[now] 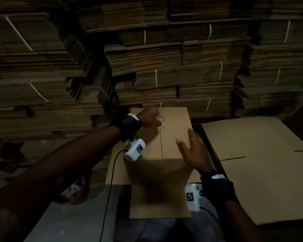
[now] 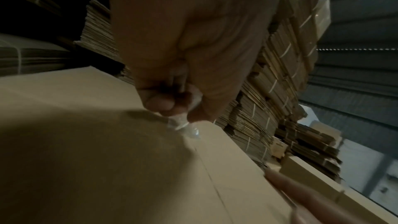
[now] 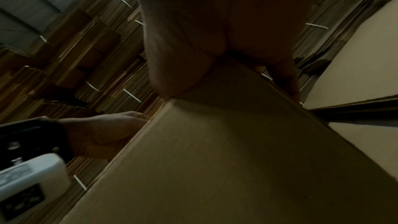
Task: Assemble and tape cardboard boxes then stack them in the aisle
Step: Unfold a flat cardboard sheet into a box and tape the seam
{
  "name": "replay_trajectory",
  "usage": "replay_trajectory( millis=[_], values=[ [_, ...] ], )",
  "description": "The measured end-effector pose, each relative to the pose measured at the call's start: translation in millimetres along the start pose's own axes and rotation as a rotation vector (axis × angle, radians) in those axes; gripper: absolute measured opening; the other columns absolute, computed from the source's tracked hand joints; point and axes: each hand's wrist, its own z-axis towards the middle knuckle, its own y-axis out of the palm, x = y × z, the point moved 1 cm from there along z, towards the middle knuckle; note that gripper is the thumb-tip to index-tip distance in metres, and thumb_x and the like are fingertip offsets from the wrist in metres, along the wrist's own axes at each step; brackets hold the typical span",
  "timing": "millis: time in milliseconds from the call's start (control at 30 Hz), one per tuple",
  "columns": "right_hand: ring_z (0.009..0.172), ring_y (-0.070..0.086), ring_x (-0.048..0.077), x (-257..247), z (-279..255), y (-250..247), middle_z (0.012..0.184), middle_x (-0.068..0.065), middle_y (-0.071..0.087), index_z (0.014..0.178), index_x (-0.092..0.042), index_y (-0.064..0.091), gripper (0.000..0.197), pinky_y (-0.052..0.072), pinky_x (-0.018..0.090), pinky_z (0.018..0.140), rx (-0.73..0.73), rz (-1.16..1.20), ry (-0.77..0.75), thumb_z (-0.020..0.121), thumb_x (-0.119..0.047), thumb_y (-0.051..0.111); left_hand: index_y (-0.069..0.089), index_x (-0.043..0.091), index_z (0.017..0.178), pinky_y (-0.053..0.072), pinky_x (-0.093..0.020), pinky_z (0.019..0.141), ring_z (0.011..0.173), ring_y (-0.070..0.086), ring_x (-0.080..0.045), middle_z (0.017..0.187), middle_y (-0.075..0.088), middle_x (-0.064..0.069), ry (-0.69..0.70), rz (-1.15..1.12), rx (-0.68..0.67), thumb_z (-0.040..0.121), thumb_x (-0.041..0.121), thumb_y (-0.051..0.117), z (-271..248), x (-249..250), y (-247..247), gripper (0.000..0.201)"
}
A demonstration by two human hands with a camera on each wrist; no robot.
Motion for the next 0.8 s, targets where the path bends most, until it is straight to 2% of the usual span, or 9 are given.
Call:
replay_trajectory(
  millis=[100, 167, 233, 367, 467, 533, 633, 733, 800],
  values=[
    [0.149, 0.031, 0.024, 0, -1, 0, 0.165, 0.005, 0.026, 0.161, -0.031, 0.019, 0.08, 0.036, 0.045, 0.115, 0.001, 0.001, 0.0, 0.096, -0.067, 0.048, 0.067, 0.009, 0.077, 0.041, -0.027, 0.063, 0.076, 0.059, -0.018, 0.074, 0.063, -0.004, -0.098, -0.152, 0.165, 0.088, 0.014, 0.068, 16, -5, -13, 0.012],
    [0.149, 0.031, 0.024, -1, -1, 0, 0.166, 0.004, 0.025, 0.161, -0.031, 0.018, 0.08, 0.037, 0.044, 0.114, 0.001, 0.008, 0.001, 0.096, -0.067, 0.049, 0.061, 0.016, 0.06, 0.049, -0.028, 0.058, 0.059, 0.062, -0.012, 0.058, 0.063, 0.002, -0.189, -0.317, 0.246, 0.086, 0.011, 0.066, 28, -13, -14, 0.027],
    [0.149, 0.031, 0.023, 0, -1, 0, 0.166, 0.004, 0.025, 0.161, -0.032, 0.018, 0.08, 0.036, 0.044, 0.113, 0.001, 0.003, 0.003, 0.096, -0.067, 0.048, 0.067, 0.015, 0.065, 0.056, -0.032, 0.062, 0.06, 0.065, -0.015, 0.065, 0.069, -0.003, -0.237, -0.444, 0.254, 0.086, 0.013, 0.071, 33, -18, -12, 0.022],
    [0.15, 0.03, 0.024, 2, 1, 1, 0.166, 0.003, 0.025, 0.161, -0.034, 0.018, 0.081, 0.036, 0.046, 0.114, 0.007, 0.005, 0.008, 0.095, -0.07, 0.048, 0.079, 0.008, 0.082, 0.057, -0.035, 0.071, 0.069, 0.068, -0.02, 0.079, 0.076, -0.012, -0.142, -0.493, 0.116, 0.09, 0.034, 0.074, 41, -22, -5, 0.028],
    [0.151, 0.026, 0.024, 3, 1, 2, 0.167, 0.002, 0.022, 0.161, -0.035, 0.016, 0.082, 0.033, 0.045, 0.114, -0.001, 0.003, 0.018, 0.094, -0.071, 0.046, 0.078, 0.0, 0.096, 0.058, -0.037, 0.076, 0.075, 0.068, -0.021, 0.088, 0.076, -0.017, -0.022, -0.421, 0.05, 0.097, 0.021, 0.067, 44, -22, -10, 0.024],
    [0.152, 0.024, 0.022, 4, 0, 3, 0.167, 0.0, 0.022, 0.161, -0.035, 0.015, 0.082, 0.031, 0.042, 0.114, 0.0, 0.001, 0.017, 0.094, -0.071, 0.046, 0.075, -0.005, 0.101, 0.056, -0.03, 0.065, 0.068, 0.066, -0.017, 0.081, 0.074, -0.009, 0.014, -0.416, 0.002, 0.095, 0.01, 0.067, 44, -22, -16, 0.018],
    [0.151, 0.023, 0.021, 3, 0, 3, 0.167, 0.0, 0.024, 0.161, -0.033, 0.017, 0.08, 0.029, 0.039, 0.113, 0.008, -0.004, 0.013, 0.096, -0.068, 0.047, 0.07, -0.002, 0.09, 0.05, -0.017, 0.05, 0.055, 0.064, -0.005, 0.065, 0.071, 0.006, 0.042, -0.404, -0.11, 0.091, 0.003, 0.071, 43, -20, -21, 0.005],
    [0.15, 0.025, 0.021, 0, 1, 2, 0.166, 0.0, 0.025, 0.162, -0.032, 0.017, 0.081, 0.029, 0.036, 0.109, 0.01, 0.016, 0.034, 0.096, -0.065, 0.051, 0.057, 0.012, 0.089, 0.045, -0.016, 0.043, 0.05, 0.062, -0.003, 0.059, 0.068, 0.008, 0.027, -0.372, -0.162, 0.088, -0.005, 0.071, 51, -19, -18, 0.022],
    [0.148, 0.029, 0.02, -1, 1, 3, 0.165, 0.0, 0.027, 0.162, -0.031, 0.017, 0.084, 0.031, 0.034, 0.108, 0.027, 0.042, 0.051, 0.094, -0.065, 0.055, 0.055, 0.015, 0.099, 0.049, -0.021, 0.049, 0.057, 0.064, -0.007, 0.069, 0.068, 0.007, 0.029, -0.318, -0.189, 0.086, -0.002, 0.074, 60, -17, -15, 0.029]
  ],
)
